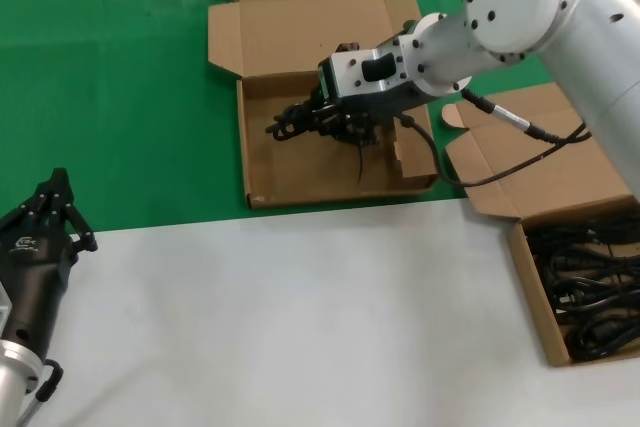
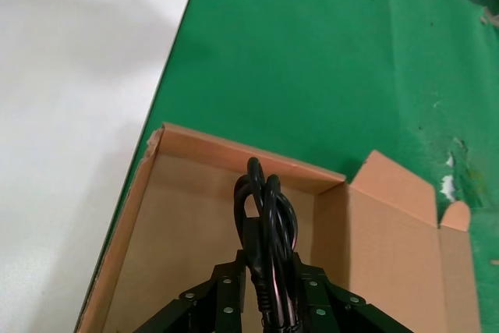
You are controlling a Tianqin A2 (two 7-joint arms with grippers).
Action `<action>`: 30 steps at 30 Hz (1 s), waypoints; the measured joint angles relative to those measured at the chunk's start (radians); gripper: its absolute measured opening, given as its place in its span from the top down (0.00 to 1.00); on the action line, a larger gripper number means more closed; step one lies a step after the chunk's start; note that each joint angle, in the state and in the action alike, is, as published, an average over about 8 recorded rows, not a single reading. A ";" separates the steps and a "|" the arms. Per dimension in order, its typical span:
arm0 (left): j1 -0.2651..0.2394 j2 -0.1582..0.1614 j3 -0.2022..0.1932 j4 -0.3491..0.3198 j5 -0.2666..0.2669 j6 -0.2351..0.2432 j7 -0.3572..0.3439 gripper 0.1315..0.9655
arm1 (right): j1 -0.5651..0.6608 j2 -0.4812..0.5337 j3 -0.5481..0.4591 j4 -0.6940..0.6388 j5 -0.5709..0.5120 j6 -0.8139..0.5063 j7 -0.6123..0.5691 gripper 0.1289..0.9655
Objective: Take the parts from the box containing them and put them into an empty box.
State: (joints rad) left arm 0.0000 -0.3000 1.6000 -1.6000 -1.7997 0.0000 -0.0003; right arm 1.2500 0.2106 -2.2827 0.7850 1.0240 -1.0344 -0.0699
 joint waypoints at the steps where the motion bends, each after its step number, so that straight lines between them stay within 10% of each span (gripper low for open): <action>1: 0.000 0.000 0.000 0.000 0.000 0.000 0.000 0.99 | -0.001 -0.006 -0.001 -0.013 0.001 0.009 -0.007 0.87; 16: 0.000 0.000 0.000 0.000 0.000 0.000 0.000 0.99 | -0.025 0.014 0.020 0.000 0.042 0.042 -0.018 0.74; 30: 0.000 0.000 0.000 0.000 0.000 0.000 0.000 0.99 | -0.185 0.231 0.152 0.390 0.157 0.028 0.109 0.49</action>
State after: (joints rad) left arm 0.0000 -0.3000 1.6000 -1.6000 -1.7997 0.0000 -0.0003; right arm 1.0653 0.4412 -2.1312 1.1754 1.1811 -1.0067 0.0387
